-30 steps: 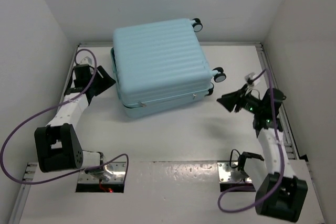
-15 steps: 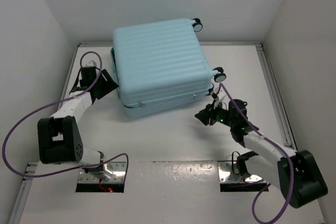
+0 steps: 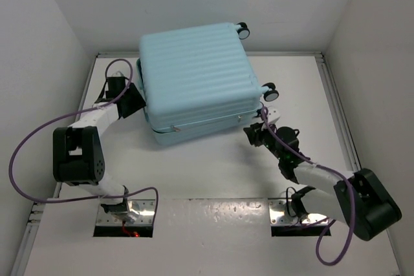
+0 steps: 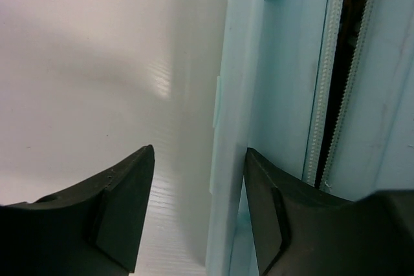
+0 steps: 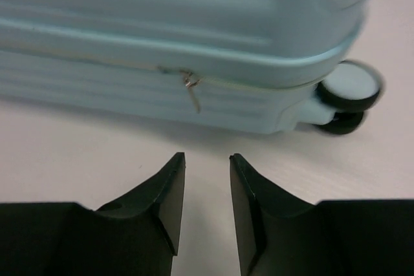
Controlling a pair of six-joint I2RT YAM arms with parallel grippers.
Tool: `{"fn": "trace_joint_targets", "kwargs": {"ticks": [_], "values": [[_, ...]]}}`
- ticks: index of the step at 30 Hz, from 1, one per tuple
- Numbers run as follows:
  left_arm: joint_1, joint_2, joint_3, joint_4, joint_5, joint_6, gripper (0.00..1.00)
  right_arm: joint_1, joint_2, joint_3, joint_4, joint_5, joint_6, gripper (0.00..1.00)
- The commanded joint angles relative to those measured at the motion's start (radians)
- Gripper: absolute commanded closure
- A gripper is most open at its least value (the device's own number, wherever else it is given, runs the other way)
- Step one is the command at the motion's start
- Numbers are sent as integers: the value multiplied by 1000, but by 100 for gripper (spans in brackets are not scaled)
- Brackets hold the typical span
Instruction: Pack the luggage
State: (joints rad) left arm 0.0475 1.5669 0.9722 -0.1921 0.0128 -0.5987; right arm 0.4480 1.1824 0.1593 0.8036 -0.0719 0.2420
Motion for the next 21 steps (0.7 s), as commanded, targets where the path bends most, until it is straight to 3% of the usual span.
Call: {"fn": "trace_joint_targets", "kwargs": {"ticks": [1, 3, 4, 7, 11, 15, 16, 17, 18, 21], "values": [[24, -39, 34, 49, -13, 17, 37, -43, -148, 11, 65, 93, -73, 65], [60, -94, 23, 71, 28, 36, 36, -118, -205, 25, -45, 107, -111, 71], [69, -105, 37, 60, 47, 68, 36, -143, -305, 66, -213, 100, -124, 74], [90, -148, 65, 16, 59, 89, 30, -267, -419, 120, -358, 29, -181, 82], [100, -215, 86, 16, 59, 143, 24, -429, -374, 283, -409, 9, -181, 84], [78, -196, 149, 16, 35, 195, 21, -519, -39, 549, -437, -80, -57, 82], [68, -177, 169, -7, 24, 195, 21, -522, 68, 718, -460, -83, -35, 82], [58, -141, 213, -7, 15, 207, 21, -522, 124, 777, -468, -115, -20, 81], [43, -122, 229, -7, 15, 208, 21, -516, 240, 991, -537, -149, -1, 81], [29, -55, 292, -27, -5, 192, 22, -519, 559, 1141, -555, -275, 109, 81]]}}
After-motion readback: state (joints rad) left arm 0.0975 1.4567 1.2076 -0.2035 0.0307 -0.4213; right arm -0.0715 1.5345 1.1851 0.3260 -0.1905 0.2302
